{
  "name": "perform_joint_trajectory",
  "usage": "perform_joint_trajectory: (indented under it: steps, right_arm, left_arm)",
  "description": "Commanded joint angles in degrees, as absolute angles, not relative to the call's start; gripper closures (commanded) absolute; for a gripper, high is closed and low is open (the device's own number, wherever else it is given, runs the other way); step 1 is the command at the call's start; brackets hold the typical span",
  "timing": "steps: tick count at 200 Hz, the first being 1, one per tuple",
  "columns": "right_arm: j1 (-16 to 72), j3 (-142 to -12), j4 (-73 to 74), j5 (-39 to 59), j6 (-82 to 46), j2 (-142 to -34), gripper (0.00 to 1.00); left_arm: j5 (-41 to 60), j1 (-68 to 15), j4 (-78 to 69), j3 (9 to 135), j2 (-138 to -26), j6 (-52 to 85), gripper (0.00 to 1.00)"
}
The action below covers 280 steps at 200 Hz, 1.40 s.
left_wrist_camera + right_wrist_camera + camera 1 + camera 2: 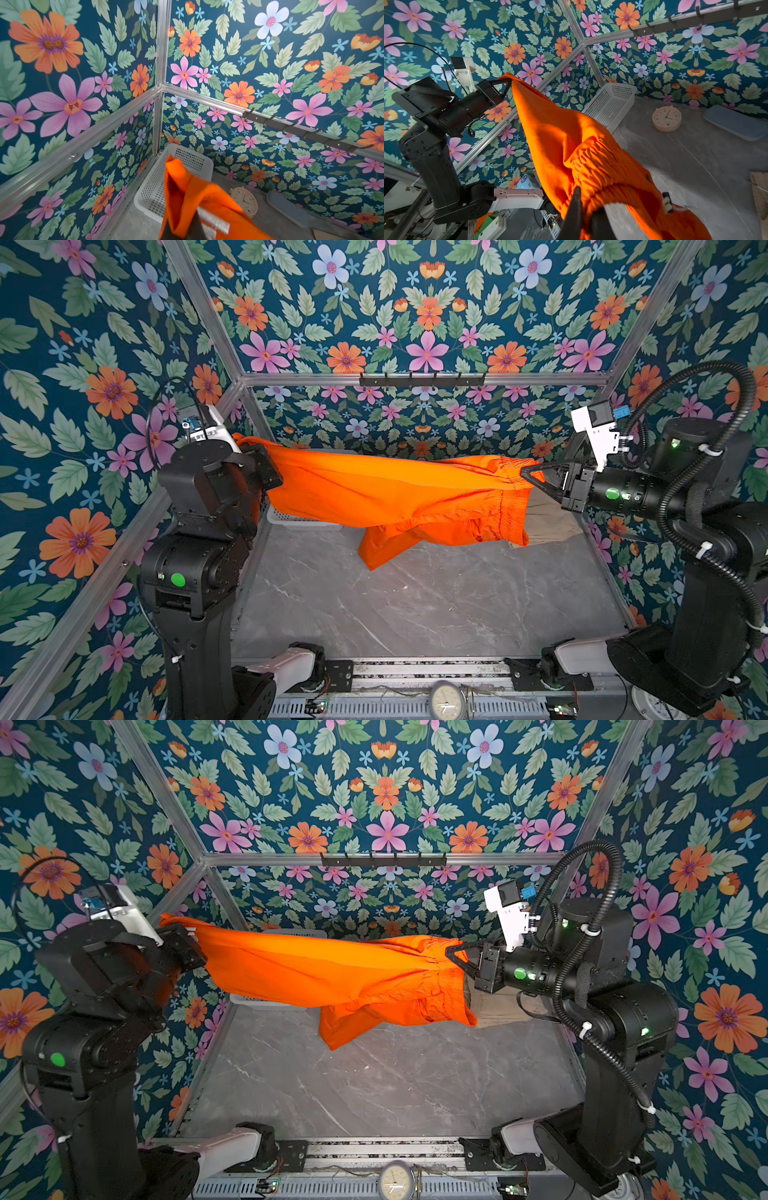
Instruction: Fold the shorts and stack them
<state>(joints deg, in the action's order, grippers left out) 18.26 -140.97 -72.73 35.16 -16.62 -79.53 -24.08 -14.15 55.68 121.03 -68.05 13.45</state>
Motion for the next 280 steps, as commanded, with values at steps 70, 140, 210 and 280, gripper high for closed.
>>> perform_joint_trajectory:
  steps: [70, 140, 210, 280]
  right_arm:
    - [10.97, -145.28, -66.76, 38.3, -16.99, -99.47, 1.0]
    - [2.94, -155.28, -62.72, 48.73, -18.59, -104.49, 1.0]
    - [2.94, -93.07, -50.47, 49.38, -15.17, -71.24, 1.0]
    - [6.13, -54.17, -55.2, 48.24, -25.66, -57.7, 1.0]
  left_arm:
    - [-15.17, -13.64, 42.55, 124.0, -88.33, 11.96, 1.0]
    - [-5.95, -12.58, 25.1, 127.27, -89.64, 11.43, 1.0]
    - [-11.22, -12.65, 25.36, 77.95, -58.62, 15.13, 1.0]
    - [-15.25, -12.64, 37.41, 49.45, -47.83, 30.12, 1.0]
